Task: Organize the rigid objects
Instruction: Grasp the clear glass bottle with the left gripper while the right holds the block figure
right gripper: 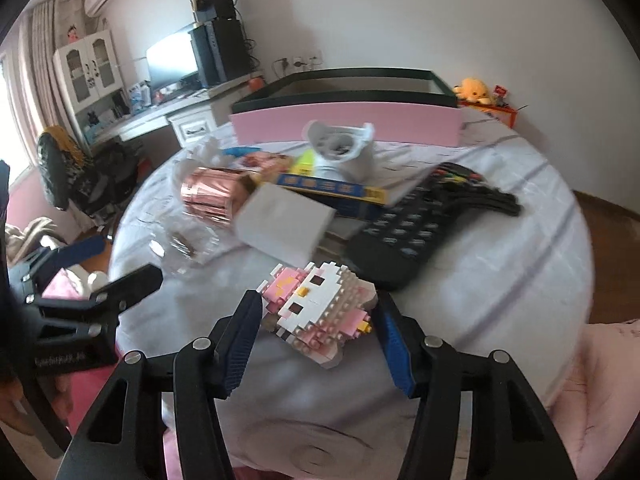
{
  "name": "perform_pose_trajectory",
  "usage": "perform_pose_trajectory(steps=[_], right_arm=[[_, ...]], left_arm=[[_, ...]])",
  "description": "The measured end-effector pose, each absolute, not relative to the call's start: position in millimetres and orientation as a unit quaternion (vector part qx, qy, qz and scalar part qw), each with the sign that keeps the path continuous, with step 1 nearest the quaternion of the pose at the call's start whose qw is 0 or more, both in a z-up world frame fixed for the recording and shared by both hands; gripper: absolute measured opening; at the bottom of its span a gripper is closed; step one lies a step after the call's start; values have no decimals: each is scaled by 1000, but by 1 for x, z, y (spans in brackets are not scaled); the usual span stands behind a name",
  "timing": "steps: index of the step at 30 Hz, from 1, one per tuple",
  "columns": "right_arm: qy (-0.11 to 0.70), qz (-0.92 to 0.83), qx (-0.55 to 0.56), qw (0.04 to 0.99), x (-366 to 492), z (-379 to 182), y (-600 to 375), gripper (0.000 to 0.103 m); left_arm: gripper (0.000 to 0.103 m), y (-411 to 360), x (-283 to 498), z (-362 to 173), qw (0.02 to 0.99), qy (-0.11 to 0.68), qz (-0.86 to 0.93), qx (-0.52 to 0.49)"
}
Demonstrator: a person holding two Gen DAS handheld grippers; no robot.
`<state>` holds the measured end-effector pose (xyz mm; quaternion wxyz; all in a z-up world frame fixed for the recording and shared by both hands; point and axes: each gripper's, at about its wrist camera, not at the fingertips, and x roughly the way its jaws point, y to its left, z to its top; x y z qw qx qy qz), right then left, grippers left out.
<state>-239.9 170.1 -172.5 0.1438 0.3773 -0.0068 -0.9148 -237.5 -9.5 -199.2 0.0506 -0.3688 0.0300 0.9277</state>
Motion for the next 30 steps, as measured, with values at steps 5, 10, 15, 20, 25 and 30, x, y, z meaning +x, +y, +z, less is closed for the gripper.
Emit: perform_pose_trajectory(steps=[5, 10, 15, 20, 25, 30], right_arm=[[-22, -912, 375, 162, -244, -174, 178, 58], [-29, -912, 372, 170, -249, -174, 179, 58], [-24, -913, 372, 165, -255, -176, 177, 58], [-16, -913, 373, 165, -257, -174, 174, 58], [-13, -913, 371, 167, -252, -165, 174, 57], [-3, -919, 354, 176, -249, -149, 169, 57]], left_arm=[[103, 5, -256, -207, 39, 47, 921, -384], [103, 0, -266, -212, 45, 24, 920, -389], [76, 3, -263, -208, 60, 31, 925, -373], [76, 5, -260, -204, 69, 42, 924, -374], [76, 5, -251, -192, 82, 39, 926, -366], [76, 5, -248, -175, 95, 36, 931, -352]])
